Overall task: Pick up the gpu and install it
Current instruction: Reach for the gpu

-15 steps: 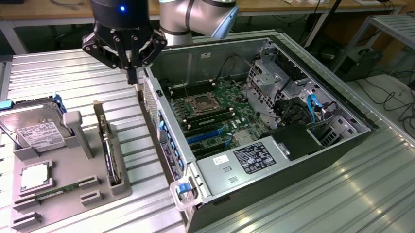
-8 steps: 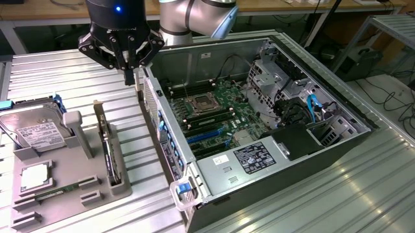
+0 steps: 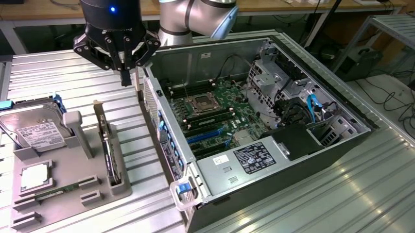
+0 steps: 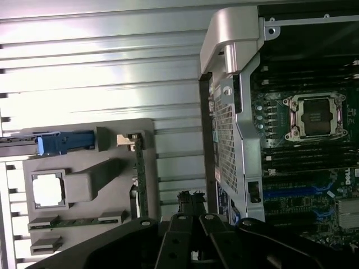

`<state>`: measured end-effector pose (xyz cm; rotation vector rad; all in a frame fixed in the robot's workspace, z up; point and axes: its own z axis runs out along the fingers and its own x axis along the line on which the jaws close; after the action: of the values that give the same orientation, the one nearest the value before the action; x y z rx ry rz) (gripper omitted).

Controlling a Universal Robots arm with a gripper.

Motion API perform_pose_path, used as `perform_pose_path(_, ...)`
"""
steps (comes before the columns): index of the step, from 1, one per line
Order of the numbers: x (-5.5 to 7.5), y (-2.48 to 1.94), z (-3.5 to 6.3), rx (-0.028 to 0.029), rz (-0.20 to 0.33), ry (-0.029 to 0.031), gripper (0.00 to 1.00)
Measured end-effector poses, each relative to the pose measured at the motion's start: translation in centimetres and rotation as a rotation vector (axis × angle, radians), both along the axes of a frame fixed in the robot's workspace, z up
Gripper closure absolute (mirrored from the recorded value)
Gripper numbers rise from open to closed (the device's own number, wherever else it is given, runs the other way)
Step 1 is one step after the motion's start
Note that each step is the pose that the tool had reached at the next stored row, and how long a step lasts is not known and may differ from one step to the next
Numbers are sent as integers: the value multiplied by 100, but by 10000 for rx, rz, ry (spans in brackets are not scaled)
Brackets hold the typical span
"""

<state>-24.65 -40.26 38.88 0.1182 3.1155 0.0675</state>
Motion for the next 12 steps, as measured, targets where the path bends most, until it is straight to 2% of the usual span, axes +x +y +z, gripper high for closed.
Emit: perform_pose_path(12, -105, -7, -2, 1, 0, -1, 89)
